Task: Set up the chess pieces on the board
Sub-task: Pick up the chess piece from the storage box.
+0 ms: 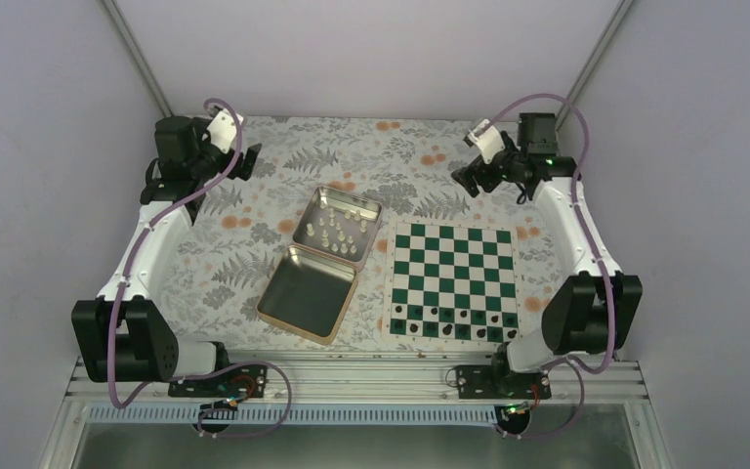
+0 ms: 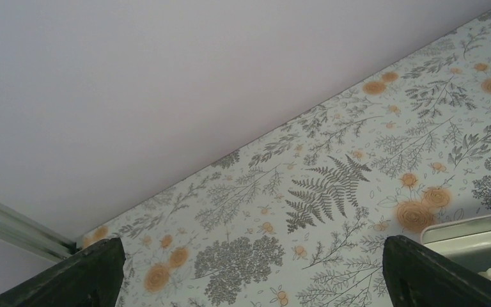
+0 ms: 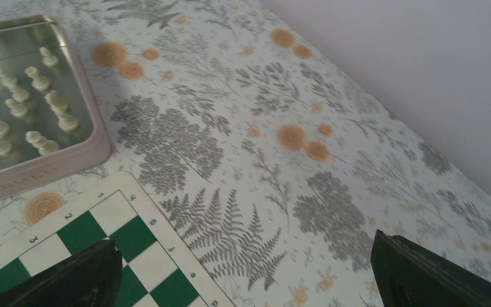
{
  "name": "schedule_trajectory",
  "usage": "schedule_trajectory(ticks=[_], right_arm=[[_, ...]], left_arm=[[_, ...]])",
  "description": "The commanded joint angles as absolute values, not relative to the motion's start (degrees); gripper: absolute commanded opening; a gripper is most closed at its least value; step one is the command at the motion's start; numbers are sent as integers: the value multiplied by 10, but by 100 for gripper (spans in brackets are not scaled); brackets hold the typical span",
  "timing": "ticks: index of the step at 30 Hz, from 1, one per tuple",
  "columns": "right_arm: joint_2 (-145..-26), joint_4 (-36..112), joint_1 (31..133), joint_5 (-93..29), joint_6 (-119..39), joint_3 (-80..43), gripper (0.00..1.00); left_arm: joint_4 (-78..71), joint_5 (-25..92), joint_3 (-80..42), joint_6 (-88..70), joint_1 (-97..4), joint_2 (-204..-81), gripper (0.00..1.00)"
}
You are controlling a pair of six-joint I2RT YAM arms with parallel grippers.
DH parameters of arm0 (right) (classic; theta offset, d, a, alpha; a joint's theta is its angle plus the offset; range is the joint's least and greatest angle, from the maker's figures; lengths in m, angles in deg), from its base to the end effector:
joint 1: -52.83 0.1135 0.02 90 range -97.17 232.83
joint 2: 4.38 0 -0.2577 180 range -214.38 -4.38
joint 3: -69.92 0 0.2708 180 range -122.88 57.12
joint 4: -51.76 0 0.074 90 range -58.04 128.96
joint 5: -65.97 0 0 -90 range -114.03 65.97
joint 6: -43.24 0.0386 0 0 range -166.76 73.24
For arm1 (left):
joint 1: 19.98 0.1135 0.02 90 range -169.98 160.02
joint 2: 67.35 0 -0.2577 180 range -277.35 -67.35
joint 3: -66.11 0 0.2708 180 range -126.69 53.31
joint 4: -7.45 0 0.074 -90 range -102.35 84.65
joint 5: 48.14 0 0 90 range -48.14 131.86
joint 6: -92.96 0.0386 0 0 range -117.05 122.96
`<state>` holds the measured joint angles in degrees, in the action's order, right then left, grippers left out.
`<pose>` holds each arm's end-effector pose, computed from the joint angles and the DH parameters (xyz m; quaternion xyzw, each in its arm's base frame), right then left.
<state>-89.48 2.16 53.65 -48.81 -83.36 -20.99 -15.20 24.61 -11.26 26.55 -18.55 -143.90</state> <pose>0.3458 0.0211 0.3222 -0.3679 0.8239 0.0701 0.4254 0.3339 -0.0031 0.3268 0.2398 0.7874 -0.0012 0.5678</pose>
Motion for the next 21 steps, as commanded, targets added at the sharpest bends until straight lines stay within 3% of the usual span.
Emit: schedule_trajectory(ticks=[1, 16, 21], right_arm=[[-937, -20, 595, -487, -868, -260, 99], [-1210, -135, 828, -422, -845, -497, 65], [-1262, -159, 851, -407, -843, -533, 62]], left_arm=[[-136, 222, -121, 274, -187, -1434, 100], [-148, 228, -168, 298, -187, -1490, 100], [-148, 224, -172, 297, -187, -1497, 100]])
